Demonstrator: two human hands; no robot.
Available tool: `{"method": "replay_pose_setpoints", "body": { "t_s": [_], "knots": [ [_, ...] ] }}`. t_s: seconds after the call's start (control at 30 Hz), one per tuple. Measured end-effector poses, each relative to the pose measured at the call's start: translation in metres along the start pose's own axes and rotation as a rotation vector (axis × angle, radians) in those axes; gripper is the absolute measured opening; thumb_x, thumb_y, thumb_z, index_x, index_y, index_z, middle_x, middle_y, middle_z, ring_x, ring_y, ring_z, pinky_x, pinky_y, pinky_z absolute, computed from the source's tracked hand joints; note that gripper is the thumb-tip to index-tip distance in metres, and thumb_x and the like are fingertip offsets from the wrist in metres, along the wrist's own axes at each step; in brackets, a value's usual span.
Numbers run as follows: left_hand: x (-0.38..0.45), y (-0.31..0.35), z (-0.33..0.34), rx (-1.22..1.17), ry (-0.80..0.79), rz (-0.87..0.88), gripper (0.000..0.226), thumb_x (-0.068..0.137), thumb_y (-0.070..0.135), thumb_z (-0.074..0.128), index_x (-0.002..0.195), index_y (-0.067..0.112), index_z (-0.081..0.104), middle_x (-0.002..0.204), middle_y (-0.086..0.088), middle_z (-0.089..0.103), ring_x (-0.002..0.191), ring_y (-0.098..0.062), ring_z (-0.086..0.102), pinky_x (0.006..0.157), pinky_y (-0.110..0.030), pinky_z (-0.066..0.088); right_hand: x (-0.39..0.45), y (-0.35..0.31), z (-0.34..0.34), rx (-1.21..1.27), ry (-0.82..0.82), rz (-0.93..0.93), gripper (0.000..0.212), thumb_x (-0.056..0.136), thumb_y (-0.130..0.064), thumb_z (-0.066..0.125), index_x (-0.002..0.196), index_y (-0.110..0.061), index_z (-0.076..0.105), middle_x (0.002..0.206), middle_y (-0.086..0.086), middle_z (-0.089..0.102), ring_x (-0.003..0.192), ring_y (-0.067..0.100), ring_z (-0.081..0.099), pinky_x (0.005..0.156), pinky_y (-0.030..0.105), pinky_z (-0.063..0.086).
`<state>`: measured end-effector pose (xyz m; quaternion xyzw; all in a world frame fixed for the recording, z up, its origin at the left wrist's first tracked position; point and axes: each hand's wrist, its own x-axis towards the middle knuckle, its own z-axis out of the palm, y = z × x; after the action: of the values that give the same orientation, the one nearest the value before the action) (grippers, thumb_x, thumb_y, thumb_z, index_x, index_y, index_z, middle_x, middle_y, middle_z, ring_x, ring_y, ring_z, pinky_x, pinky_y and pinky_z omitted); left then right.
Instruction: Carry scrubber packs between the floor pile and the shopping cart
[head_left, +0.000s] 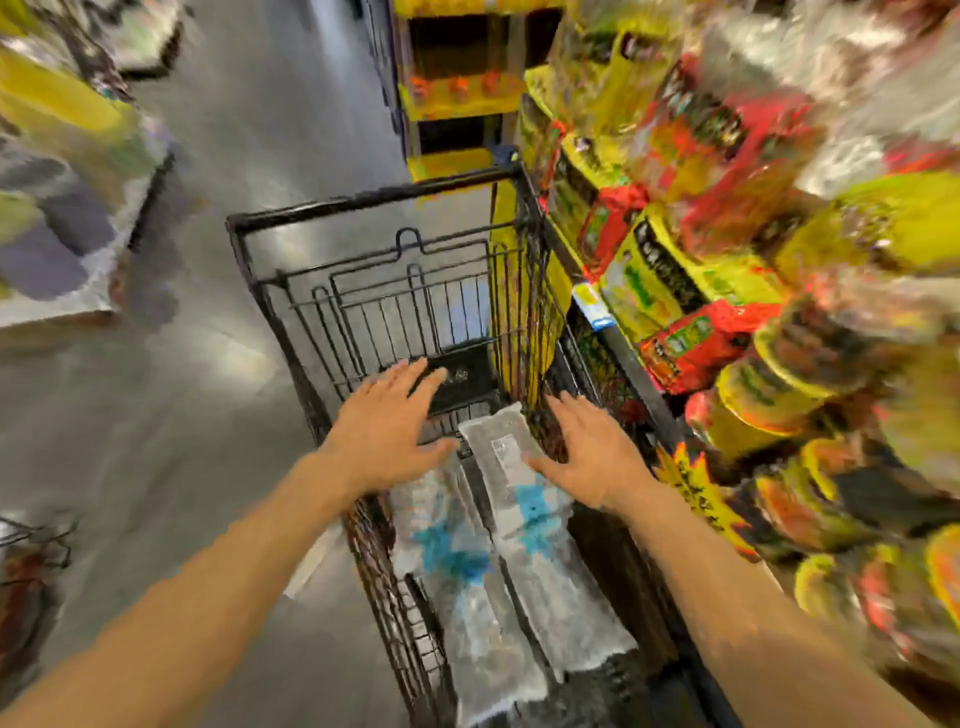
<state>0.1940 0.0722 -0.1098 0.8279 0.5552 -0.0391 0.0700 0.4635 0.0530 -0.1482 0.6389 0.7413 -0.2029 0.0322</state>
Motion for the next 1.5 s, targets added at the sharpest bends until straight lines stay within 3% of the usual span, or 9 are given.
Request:
{"method": "replay_pose_setpoints", "body": {
  "t_s": [0.2,0.4,0.6,0.9,1.0,1.17,1.27,1.37,1.5],
  "knots": [
    [-0.024,0.033,-0.047,0.029,0.03,0.297,0.093,0.095,0.074,0.041,0.165,0.023,0.006,0.172,-0.002,0.016,0.158,-0.023,0.014,0.129,-0.049,0.014,-0.095,-0.014,-0.025,0.043,0.152,0.162,0.097,0.093,-0.074,0.044,0.164,-0.016,0.014,0.172,0.007,0.01,0.159,0.025,0.011,0.126,0.038,0.01],
    [-0.041,0.103,-0.071,0.09,0.038,0.627,0.099,0.091,0.081,0.037,0.165,0.02,0.013,0.168,-0.003,0.029,0.152,-0.023,0.031,0.12,-0.044,0.036,-0.23,-0.027,-0.034,0.193,0.379,0.442,0.135,0.062,-0.106,0.015,0.163,-0.017,0.021,0.17,0.009,0.022,0.156,0.027,0.022,0.126,0.042,0.021],
    [-0.11,0.246,-0.089,0.021,0.062,1.014,0.104,0.078,0.084,0.034,0.159,0.019,0.032,0.152,-0.005,0.053,0.135,-0.028,0.054,0.104,-0.041,0.048,-0.419,-0.051,-0.02,0.254,0.6,0.828,0.096,0.088,-0.076,0.05,0.159,-0.015,0.03,0.164,0.01,0.034,0.151,0.029,0.03,0.123,0.042,0.026],
    [-0.321,0.439,-0.08,-0.035,0.02,1.553,0.105,0.074,0.083,0.029,0.154,0.016,0.042,0.142,-0.01,0.062,0.13,-0.031,0.058,0.104,-0.041,0.048,-0.695,-0.133,0.081,0.352,0.841,1.397,0.09,0.092,-0.069,0.056,0.162,-0.023,0.023,0.162,0.004,0.038,0.146,0.029,0.038,0.115,0.042,0.037],
    [-0.411,0.486,-0.065,-0.046,0.011,1.702,0.102,0.074,0.084,0.031,0.152,0.019,0.044,0.137,-0.011,0.064,0.124,-0.034,0.06,0.099,-0.043,0.048,-0.785,-0.181,0.119,0.353,0.869,1.561,0.092,0.093,-0.068,0.055,0.163,-0.02,0.02,0.165,0.003,0.032,0.152,0.025,0.03,0.122,0.04,0.029],
    [-0.567,0.542,-0.042,-0.041,-0.056,1.952,0.092,0.088,0.078,0.046,0.158,0.021,0.033,0.149,-0.007,0.055,0.133,-0.028,0.053,0.103,-0.038,0.045,-0.913,-0.267,0.191,0.356,0.941,1.854,0.122,0.071,-0.1,0.03,0.163,-0.02,0.02,0.168,0.005,0.028,0.156,0.023,0.023,0.126,0.041,0.022],
    [-0.65,0.566,-0.027,-0.013,-0.105,2.108,0.087,0.092,0.071,0.052,0.159,0.02,0.03,0.15,-0.008,0.053,0.134,-0.029,0.053,0.105,-0.039,0.045,-0.964,-0.323,0.227,0.388,0.978,2.046,0.099,0.088,-0.077,0.051,0.162,-0.017,0.024,0.167,0.006,0.03,0.154,0.024,0.026,0.123,0.037,0.023],
    [-0.726,0.586,-0.012,0.026,-0.16,2.277,0.104,0.081,0.088,0.042,0.16,0.021,0.029,0.154,-0.006,0.05,0.138,-0.027,0.05,0.11,-0.041,0.045,-0.997,-0.379,0.263,0.413,1.007,2.228,0.097,0.089,-0.075,0.049,0.163,-0.02,0.019,0.17,0.003,0.023,0.157,0.022,0.019,0.126,0.039,0.019],
    [-0.82,0.597,0.011,0.058,-0.244,2.466,0.104,0.076,0.08,0.045,0.159,0.018,0.031,0.151,-0.009,0.053,0.135,-0.03,0.054,0.109,-0.042,0.046,-1.02,-0.442,0.299,0.506,1.071,2.464,0.09,0.095,-0.065,0.054,0.164,-0.023,0.014,0.17,0.001,0.02,0.157,0.02,0.018,0.124,0.038,0.017]
  ]
}}
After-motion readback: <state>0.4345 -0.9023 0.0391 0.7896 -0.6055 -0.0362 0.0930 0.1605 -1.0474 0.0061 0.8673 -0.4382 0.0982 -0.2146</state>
